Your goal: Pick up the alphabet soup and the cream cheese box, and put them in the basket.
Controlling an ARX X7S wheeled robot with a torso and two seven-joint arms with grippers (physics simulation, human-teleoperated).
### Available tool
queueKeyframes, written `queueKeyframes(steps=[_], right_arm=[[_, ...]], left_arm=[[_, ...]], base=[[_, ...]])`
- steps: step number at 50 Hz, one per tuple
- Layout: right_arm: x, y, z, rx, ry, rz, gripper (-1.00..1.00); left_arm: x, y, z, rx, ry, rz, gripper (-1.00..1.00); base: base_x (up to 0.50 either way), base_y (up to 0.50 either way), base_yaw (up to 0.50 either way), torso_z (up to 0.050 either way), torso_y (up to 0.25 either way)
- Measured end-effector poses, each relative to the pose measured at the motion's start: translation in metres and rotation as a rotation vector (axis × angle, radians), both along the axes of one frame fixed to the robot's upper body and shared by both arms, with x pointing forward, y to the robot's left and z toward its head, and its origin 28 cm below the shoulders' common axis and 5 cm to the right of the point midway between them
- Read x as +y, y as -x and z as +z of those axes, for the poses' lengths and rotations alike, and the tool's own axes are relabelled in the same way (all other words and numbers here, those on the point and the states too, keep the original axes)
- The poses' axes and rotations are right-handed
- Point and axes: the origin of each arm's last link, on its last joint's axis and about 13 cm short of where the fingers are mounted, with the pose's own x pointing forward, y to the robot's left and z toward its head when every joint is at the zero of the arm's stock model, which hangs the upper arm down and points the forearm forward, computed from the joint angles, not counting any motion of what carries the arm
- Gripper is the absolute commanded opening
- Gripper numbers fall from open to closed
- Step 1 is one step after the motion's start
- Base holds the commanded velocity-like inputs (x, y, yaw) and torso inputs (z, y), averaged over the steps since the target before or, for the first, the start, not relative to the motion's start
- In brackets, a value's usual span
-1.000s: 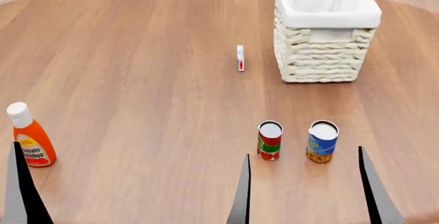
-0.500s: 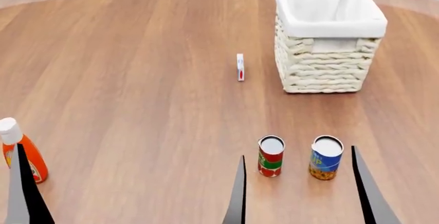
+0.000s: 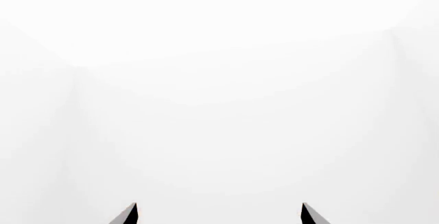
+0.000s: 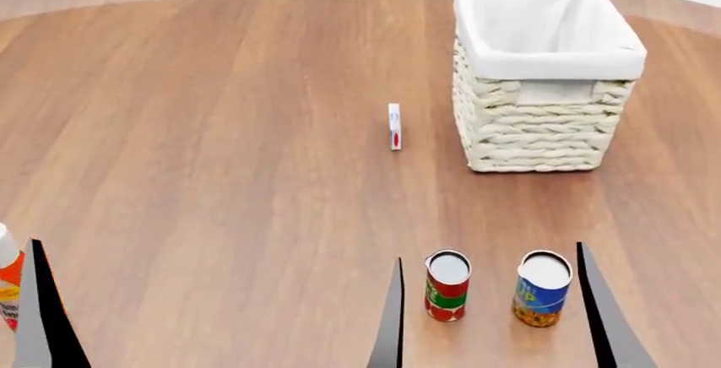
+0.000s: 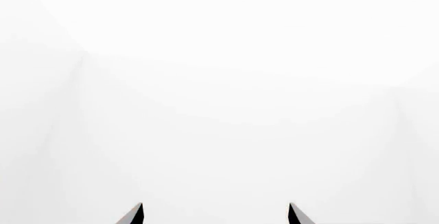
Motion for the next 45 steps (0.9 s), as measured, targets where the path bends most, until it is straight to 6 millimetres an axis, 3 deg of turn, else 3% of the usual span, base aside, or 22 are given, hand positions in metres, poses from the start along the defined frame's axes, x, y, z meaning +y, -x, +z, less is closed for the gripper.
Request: queueKeyframes(steps=[45], right_arm=[[-0.0009, 0.0028, 0.0001, 0.0, -0.014, 0.012, 1.0]], left_arm=[[-0.0021, 0.0003, -0.0018, 0.003, -0.006, -0.012, 1.0]], base=[[0.18, 0.0, 0.0, 0.0, 0.0]])
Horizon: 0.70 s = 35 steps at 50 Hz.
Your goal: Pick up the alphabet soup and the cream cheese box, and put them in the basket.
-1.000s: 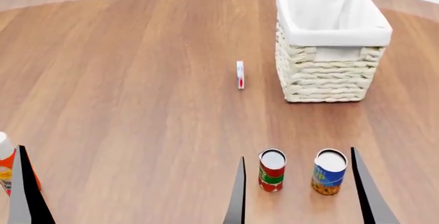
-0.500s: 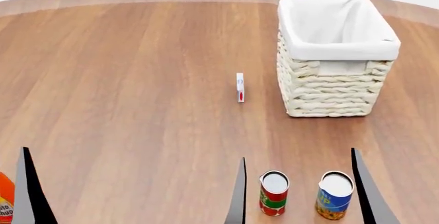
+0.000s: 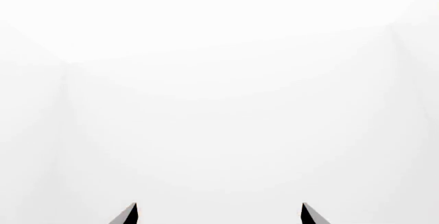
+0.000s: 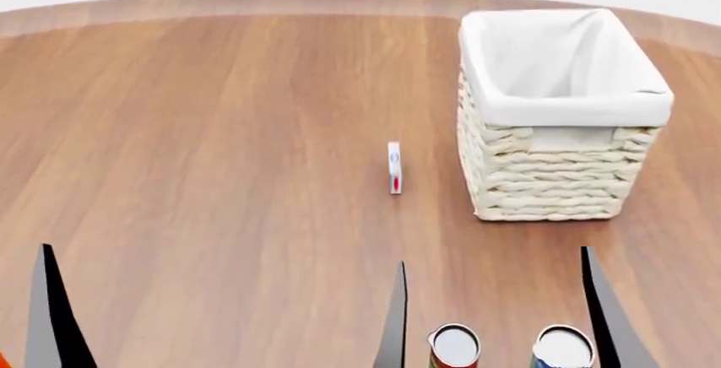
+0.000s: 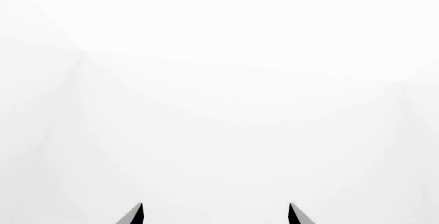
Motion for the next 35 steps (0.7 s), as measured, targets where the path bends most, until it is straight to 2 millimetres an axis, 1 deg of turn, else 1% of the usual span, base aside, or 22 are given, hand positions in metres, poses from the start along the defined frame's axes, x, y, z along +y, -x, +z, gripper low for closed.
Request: queueKeyframes(steps=[35], right_arm=[[-0.0008, -0.0019, -0.0012, 0.002, -0.011, 0.002, 1.0]], left_arm=[[-0.0008, -0.0022, -0.0009, 0.002, -0.006, 0.001, 1.0]], base=[[0.2, 0.0, 0.0, 0.0, 0.0]])
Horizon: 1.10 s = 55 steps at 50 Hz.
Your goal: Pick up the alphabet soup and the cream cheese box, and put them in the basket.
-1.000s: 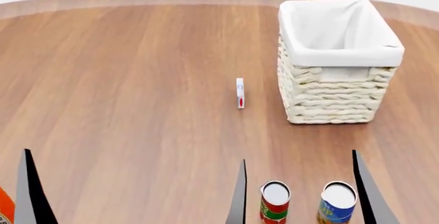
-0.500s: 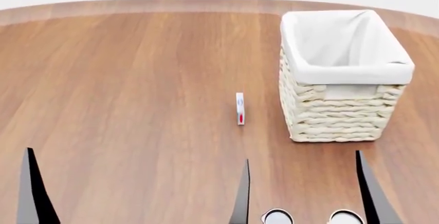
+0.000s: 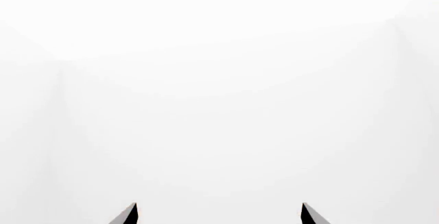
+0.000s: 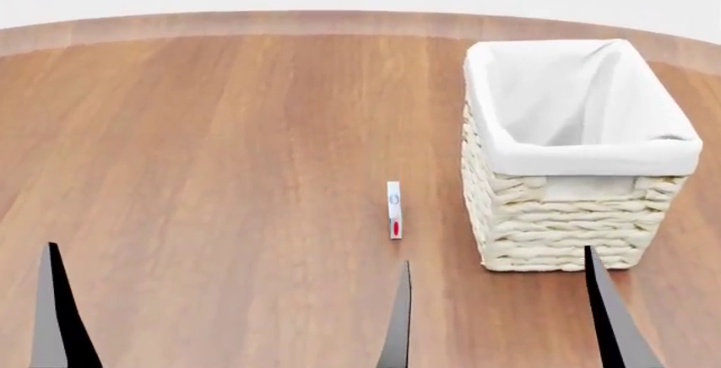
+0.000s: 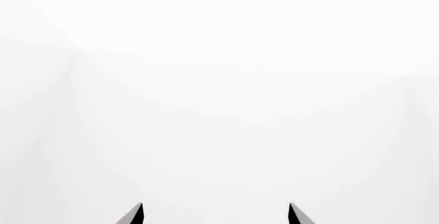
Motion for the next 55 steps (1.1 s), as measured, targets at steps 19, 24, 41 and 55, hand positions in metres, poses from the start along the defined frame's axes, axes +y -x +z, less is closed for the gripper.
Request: queueKeyframes(steps=[19, 24, 41, 55], right_arm=[[0.0008, -0.0005, -0.0005, 0.002, 0.001, 0.004, 1.0], [0.0007, -0.0006, -0.0004, 0.002, 0.001, 0.005, 1.0], [0.0009, -0.0012, -0.0007, 0.003, 0.002, 0.008, 1.0], [0.0009, -0.0012, -0.0012, 0.003, 0.001, 0.008, 1.0]], left_arm=[[0.0007, -0.0003, -0.0015, 0.006, -0.001, 0.003, 1.0], [0.0006, -0.0006, -0.0019, 0.007, -0.002, 0.004, 1.0], [0.0004, -0.0008, -0.0022, 0.009, -0.005, 0.004, 1.0], [0.0, -0.0012, -0.0029, 0.011, -0.004, 0.001, 1.0]], base=[[0.22, 0.0, 0.0, 0.0, 0.0], [0.22, 0.0, 0.0, 0.0, 0.0], [0.22, 0.0, 0.0, 0.0, 0.0], [0.22, 0.0, 0.0, 0.0, 0.001]])
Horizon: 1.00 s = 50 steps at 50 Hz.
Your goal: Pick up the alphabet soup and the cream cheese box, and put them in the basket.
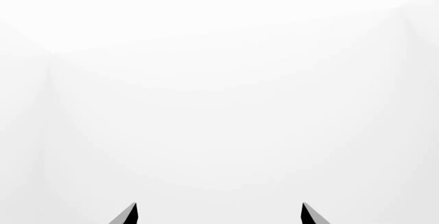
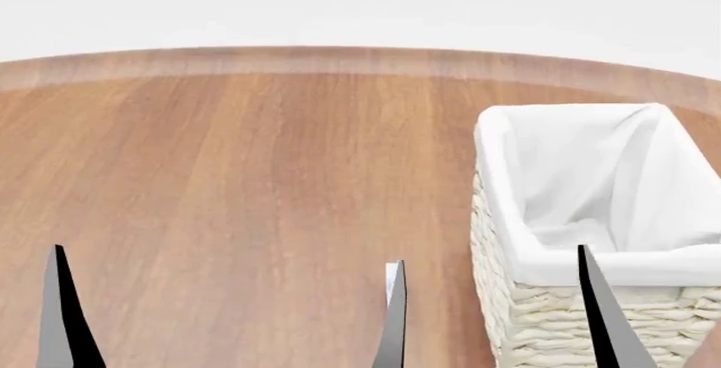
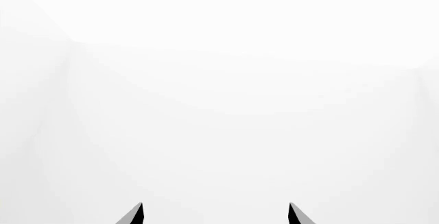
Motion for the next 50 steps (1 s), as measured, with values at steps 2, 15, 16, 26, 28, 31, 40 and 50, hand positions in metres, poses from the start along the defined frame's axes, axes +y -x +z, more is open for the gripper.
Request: queueKeyframes(steps=[2, 15, 16, 26, 28, 31, 40, 50], right_arm=[[0.0, -0.0001, -0.0001, 0.0, 0.0, 0.0, 1.0], [0.0006, -0.0006, -0.0009, 0.003, 0.002, 0.001, 1.0], [0.0006, -0.0007, -0.001, 0.004, 0.003, 0.001, 1.0], [0.0, -0.0012, -0.0014, -0.001, -0.005, -0.006, 1.0], [-0.0001, -0.0013, -0.0015, -0.002, -0.007, -0.008, 1.0], [-0.0004, -0.0013, -0.0015, -0.002, -0.01, -0.009, 1.0], [-0.0009, -0.0008, -0.0017, -0.003, -0.014, -0.01, 1.0], [-0.0008, -0.0003, -0.0017, -0.003, -0.017, -0.009, 1.0]], left_arm=[[-0.0001, -0.0001, 0.0, 0.0, 0.0, 0.0, 1.0], [0.0, -0.0003, -0.0002, 0.004, 0.002, -0.001, 1.0], [0.0, -0.0004, -0.0002, 0.004, 0.002, -0.001, 1.0], [-0.0002, -0.0011, -0.0005, 0.007, 0.002, -0.001, 1.0], [-0.0003, -0.0011, -0.0005, 0.007, 0.001, -0.001, 1.0], [-0.0006, -0.0013, -0.0006, 0.009, -0.001, -0.002, 1.0], [-0.0014, -0.0012, -0.0006, 0.009, -0.007, -0.002, 1.0], [-0.0016, -0.0007, -0.0006, 0.009, -0.009, 0.0, 1.0]], base=[[0.22, 0.0, 0.0, 0.0, 0.0], [0.22, 0.0, 0.0, 0.0, 0.0], [0.21, 0.0, 0.0, 0.0, 0.0], [0.07, 0.0, 0.0, 0.0, 0.001], [0.0, 0.0, 0.0, 0.0, 0.0], [0.0, 0.0, 0.0, 0.0, -0.028], [0.0, 0.0, 0.0, 0.0, -0.231], [0.0, 0.0, 0.0, 0.0, -0.25]])
